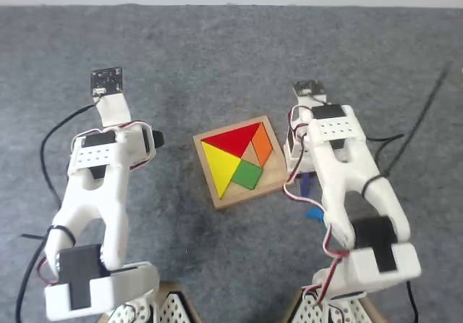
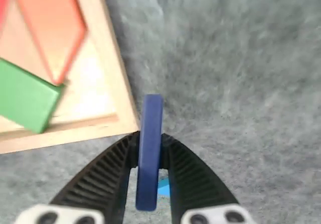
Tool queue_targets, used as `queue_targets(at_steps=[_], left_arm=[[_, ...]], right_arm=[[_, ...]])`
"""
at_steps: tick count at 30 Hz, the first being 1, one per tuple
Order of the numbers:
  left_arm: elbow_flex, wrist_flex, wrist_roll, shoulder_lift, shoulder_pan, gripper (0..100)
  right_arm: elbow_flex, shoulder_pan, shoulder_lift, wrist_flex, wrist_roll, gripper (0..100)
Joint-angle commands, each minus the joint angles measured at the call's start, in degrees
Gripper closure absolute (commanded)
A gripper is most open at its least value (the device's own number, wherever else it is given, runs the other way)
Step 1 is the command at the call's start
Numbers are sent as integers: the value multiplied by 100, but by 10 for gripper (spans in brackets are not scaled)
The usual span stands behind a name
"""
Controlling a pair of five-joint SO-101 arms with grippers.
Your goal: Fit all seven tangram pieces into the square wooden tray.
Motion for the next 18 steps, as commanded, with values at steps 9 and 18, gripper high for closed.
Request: queue_targets(at_steps=[9, 18], left_arm=[[-66, -88, -62, -44, 9, 751], [-66, -79, -62, -70, 35, 751]], right_arm=[[-123, -1393, -796, -541, -334, 992], [-651, -1912, -48, -1147, -844, 992]])
